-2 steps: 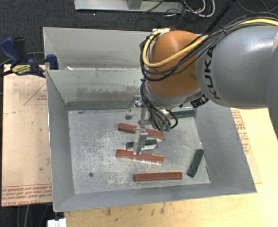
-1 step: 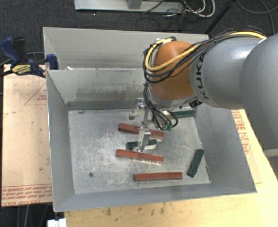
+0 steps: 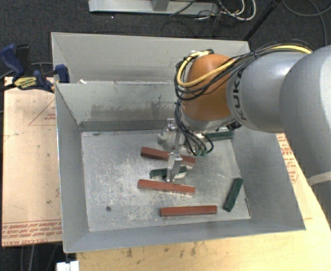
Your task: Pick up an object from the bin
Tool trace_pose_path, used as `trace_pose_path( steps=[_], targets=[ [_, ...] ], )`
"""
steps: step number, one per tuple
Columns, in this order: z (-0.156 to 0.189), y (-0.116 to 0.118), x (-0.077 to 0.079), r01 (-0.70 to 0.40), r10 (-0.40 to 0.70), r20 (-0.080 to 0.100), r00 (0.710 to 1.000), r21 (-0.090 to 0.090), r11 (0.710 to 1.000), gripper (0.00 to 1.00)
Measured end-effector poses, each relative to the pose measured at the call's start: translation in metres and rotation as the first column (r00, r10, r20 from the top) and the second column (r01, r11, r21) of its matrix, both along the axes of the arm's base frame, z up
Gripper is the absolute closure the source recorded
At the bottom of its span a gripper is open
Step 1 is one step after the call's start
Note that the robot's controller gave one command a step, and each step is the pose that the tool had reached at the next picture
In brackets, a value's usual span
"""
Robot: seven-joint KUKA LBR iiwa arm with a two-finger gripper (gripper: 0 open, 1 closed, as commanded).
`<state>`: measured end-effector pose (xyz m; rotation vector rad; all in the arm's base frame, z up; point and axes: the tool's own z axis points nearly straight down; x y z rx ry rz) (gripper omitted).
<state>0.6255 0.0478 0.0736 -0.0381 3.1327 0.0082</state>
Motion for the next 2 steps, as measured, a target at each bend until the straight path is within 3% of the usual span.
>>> trace_pose_path(
  steps=[1, 2],
  targets=[
    [0.0005, 0.0086, -0.0005, 0.105, -0.105, 0.000, 0.994, -0.004, 0.994, 0.00],
    [0.0020, 0.0077, 0.0013, 0.068, -0.068, 0.001, 0.998, -0.003, 0.998, 0.00]
  ],
)
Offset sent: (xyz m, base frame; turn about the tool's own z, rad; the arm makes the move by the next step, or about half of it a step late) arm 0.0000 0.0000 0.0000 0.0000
